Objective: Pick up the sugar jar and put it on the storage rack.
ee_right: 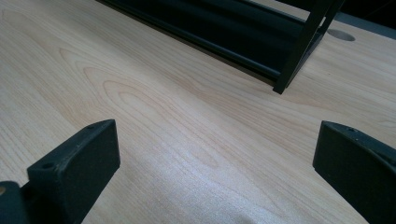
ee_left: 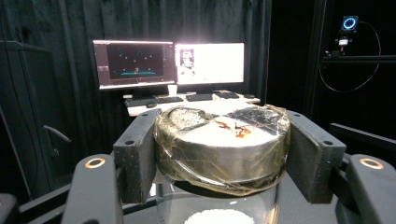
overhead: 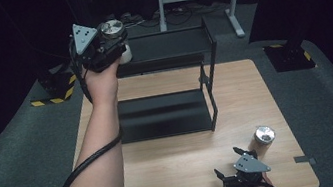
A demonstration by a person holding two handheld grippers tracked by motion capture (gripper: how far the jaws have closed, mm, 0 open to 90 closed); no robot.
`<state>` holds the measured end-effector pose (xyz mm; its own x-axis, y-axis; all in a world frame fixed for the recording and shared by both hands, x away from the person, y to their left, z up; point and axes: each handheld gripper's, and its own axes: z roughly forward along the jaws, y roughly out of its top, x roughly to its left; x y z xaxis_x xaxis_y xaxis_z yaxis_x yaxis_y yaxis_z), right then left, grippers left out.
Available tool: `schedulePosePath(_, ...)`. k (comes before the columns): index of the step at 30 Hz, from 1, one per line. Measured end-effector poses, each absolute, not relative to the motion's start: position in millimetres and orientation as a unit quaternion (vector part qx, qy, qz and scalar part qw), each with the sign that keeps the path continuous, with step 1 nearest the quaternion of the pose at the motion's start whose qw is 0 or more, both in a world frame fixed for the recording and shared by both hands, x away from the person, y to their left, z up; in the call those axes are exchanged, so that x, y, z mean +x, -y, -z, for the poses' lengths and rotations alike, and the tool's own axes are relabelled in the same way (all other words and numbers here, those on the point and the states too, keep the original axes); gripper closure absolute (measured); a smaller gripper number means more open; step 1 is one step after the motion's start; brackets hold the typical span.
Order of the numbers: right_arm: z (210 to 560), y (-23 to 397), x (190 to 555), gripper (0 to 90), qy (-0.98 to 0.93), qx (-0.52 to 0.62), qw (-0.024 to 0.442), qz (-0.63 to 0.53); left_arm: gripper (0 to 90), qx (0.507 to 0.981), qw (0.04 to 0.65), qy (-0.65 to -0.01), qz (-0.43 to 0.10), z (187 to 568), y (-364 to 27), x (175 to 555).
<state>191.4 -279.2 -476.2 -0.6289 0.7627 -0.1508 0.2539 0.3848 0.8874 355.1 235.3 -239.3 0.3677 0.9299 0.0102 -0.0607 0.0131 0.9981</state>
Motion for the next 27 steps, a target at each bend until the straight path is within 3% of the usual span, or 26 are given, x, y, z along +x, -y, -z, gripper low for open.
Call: schedulePosePath(27,476.1,279.8,191.9,0.0,-0.784,0.323,0.282,-0.45,32.3,0.561,0.605,-0.396,-0.402,245.0,-239.2,359.4)
